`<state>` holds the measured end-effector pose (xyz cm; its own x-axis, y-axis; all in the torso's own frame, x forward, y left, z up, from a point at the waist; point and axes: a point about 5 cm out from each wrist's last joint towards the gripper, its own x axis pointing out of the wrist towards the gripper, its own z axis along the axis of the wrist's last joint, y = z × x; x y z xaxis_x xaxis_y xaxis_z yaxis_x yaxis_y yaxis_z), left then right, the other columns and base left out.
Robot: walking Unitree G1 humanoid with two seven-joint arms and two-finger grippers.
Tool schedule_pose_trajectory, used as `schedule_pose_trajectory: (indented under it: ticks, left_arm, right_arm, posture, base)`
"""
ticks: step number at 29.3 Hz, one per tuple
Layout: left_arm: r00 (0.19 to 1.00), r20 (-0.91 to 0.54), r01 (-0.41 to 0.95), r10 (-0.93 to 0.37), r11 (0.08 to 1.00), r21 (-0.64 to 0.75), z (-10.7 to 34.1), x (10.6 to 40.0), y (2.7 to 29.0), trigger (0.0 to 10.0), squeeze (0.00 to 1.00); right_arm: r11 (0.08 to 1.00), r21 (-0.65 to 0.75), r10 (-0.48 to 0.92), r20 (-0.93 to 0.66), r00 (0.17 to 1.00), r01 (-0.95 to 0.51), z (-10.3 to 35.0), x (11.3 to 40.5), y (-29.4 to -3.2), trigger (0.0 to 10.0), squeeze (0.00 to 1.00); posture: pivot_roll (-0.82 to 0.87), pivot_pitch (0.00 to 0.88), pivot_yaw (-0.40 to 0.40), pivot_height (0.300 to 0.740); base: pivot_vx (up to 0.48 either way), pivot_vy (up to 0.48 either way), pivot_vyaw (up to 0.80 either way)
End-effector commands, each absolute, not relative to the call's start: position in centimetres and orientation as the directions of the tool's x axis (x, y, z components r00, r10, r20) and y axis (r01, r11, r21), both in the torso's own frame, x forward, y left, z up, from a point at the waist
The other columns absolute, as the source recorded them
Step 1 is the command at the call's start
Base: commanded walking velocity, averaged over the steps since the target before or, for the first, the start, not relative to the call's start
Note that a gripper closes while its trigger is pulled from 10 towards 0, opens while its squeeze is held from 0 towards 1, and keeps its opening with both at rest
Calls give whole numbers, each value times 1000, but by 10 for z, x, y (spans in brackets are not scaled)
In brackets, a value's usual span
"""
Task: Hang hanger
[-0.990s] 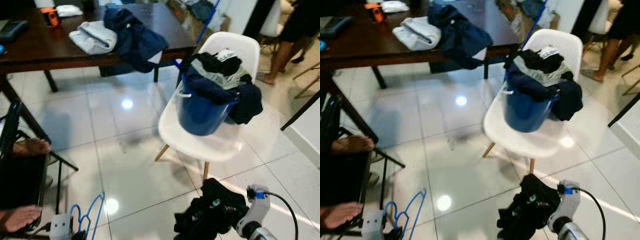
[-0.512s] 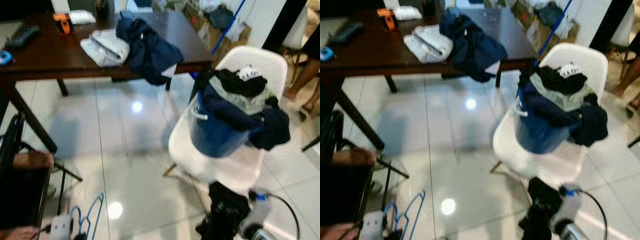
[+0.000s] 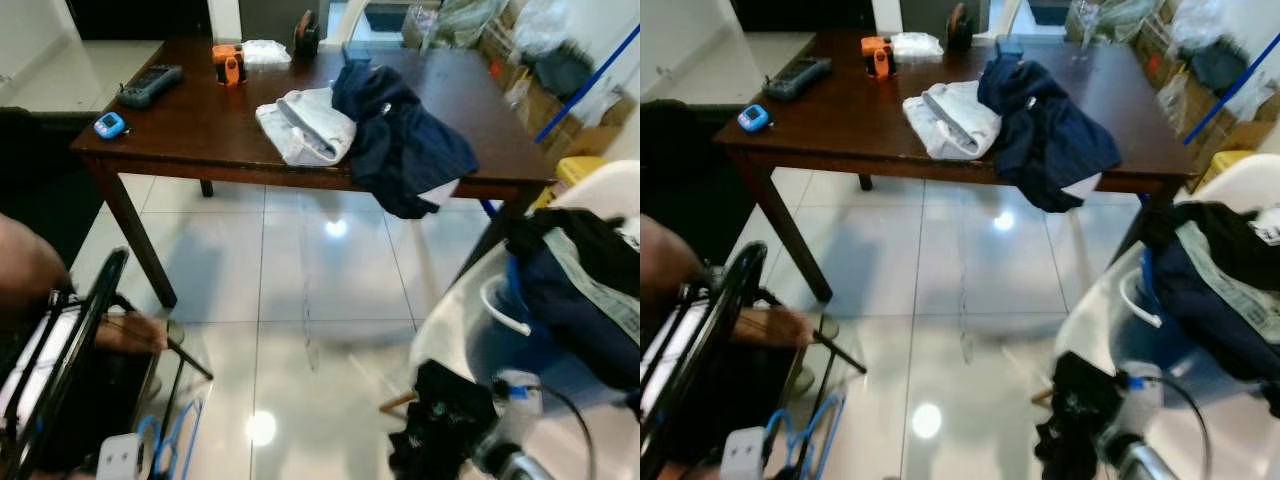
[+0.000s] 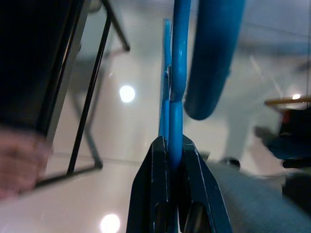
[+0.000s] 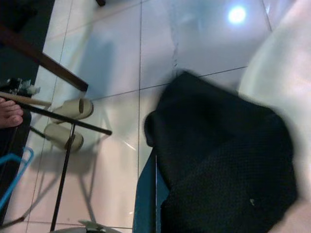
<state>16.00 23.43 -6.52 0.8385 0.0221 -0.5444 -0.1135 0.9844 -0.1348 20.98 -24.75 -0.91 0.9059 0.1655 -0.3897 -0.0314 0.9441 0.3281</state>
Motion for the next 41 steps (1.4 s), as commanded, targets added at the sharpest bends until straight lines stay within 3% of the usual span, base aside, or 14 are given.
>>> schedule_pose_trajectory:
  ticks: [1,6,14,16,17,19,25,26,27,29,33,37,38,41]
  left_arm:
    - [829,-559,-105,9,985,-140,-68,156,231,10000,0]
    - [829,-559,-104,8,985,-140,-68,156,231,10000,0]
    - [829,-559,-104,7,984,-142,-68,157,231,10000,0]
    - [828,-560,-100,2,985,-144,-68,158,232,10000,0]
    - [828,-560,-100,2,985,-144,-68,158,232,10000,0]
    - [829,-560,-97,0,985,-144,-67,159,231,10000,0]
    - [831,-556,-102,6,985,-141,-67,160,230,10000,0]
    - [831,-556,-103,7,985,-141,-67,161,230,10000,0]
    - [831,-556,-103,7,985,-141,-67,161,230,10000,0]
    - [831,-556,-102,6,985,-141,-67,162,230,10000,0]
    - [831,-556,-101,5,985,-142,-67,162,229,10000,0]
    - [832,-555,-101,4,984,-144,-67,163,228,10000,0]
    - [830,-557,-105,6,984,-146,-67,162,228,10000,0]
    - [834,-552,-111,8,982,-153,-67,162,227,10000,0]
  right_arm:
    - [947,321,141,-400,906,-6,-11,203,-255,10000,0]
    - [946,324,142,-396,907,-7,-10,203,-255,10000,0]
    - [730,612,279,140,950,-305,85,238,-262,10000,0]
    - [523,476,522,478,707,-707,173,236,-257,10000,0]
    - [523,476,522,478,707,-707,173,236,-257,10000,0]
    - [392,281,637,604,479,-876,230,231,-252,10000,0]
    - [458,120,522,765,376,-881,283,242,-264,10000,0]
    - [455,62,380,889,256,-889,333,249,-268,10000,0]
    - [455,62,380,889,256,-889,333,249,-268,10000,0]
    - [439,0,375,909,183,-899,380,268,-241,10000,0]
    - [439,-14,396,900,180,-898,391,275,-227,10000,0]
    - [439,-19,447,872,200,-898,408,292,-195,10000,0]
    - [435,3,490,838,239,-901,418,309,-166,10000,0]
    - [448,22,504,820,272,-894,420,317,-153,10000,0]
  posture:
    - [28,172,-23,740]
    - [24,175,-24,740]
    - [49,167,-3,740]
    - [46,167,-5,740]
    - [46,167,-5,740]
    - [46,165,-9,740]
    - [63,159,-17,740]
    - [65,153,-11,740]
    - [65,153,-11,740]
    - [60,150,-6,740]
    - [67,149,-9,740]
    - [82,145,-18,740]
    - [91,146,-26,740]
    - [93,146,-28,740]
  base:
    - [409,0,0]
    - [408,0,0]
    - [391,0,0]
    - [388,0,0]
    - [390,0,0]
    - [390,0,0]
    - [390,0,0]
    - [390,0,0]
    - [390,0,0]
    - [394,0,0]
    - [394,0,0]
    - [390,0,0]
    - [300,0,-800]
    - [0,0,-800]
